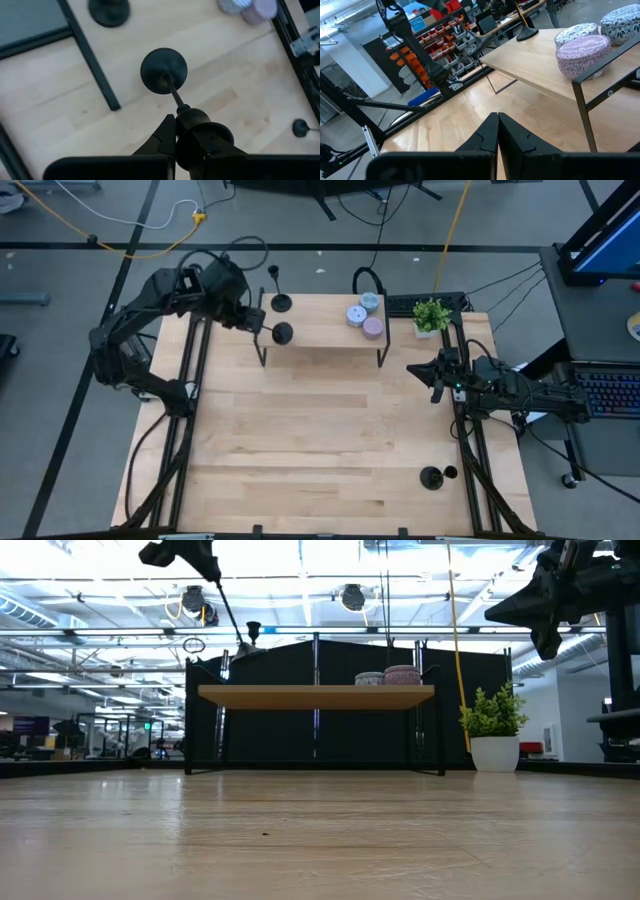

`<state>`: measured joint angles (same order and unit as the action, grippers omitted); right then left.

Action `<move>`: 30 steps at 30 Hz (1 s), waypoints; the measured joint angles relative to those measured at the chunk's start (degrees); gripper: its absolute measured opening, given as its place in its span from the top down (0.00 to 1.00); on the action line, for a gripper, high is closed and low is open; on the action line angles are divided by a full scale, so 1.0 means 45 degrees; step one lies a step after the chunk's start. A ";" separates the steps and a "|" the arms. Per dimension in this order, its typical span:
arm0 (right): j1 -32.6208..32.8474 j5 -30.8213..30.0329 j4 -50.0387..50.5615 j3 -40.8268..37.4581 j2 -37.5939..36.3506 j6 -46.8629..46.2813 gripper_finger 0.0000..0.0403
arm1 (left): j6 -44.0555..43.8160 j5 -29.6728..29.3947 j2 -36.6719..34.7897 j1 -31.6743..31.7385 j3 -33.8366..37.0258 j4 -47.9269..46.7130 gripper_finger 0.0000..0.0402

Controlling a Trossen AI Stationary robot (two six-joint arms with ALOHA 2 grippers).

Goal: Pick & Place candle stick holders
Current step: Put the left black candle holder on the shelf

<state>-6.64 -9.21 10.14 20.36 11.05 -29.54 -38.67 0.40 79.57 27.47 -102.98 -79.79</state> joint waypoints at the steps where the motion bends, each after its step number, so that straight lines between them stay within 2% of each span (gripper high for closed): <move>1: 0.0001 0.0000 0.0001 0.0000 0.0000 0.0000 1.00 | 0.0074 0.0006 0.0000 0.0228 0.0000 0.0000 0.96; 8: -0.0003 -0.0005 -0.0003 0.0000 0.0000 0.0000 1.00 | 0.0697 0.0392 0.0041 0.1476 0.0000 0.0006 0.96; 19: 0.0000 -0.0009 -0.0002 0.0000 0.0000 0.0000 1.00 | 0.1572 0.1413 0.1467 0.2234 -0.0126 0.0074 0.96; 25: -0.0003 -0.0010 -0.0003 0.0000 0.0000 0.0000 1.00 | 0.1823 0.1344 0.2016 0.2580 -0.1515 -0.0140 0.96; 30: -0.0003 -0.0013 0.0002 0.0000 0.0000 0.0049 1.00 | 0.1904 0.1331 0.2676 0.2674 -0.2909 -0.1430 0.96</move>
<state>-6.66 -9.27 10.15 20.36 11.05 -29.32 -30.11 6.39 91.61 39.51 -116.07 -86.23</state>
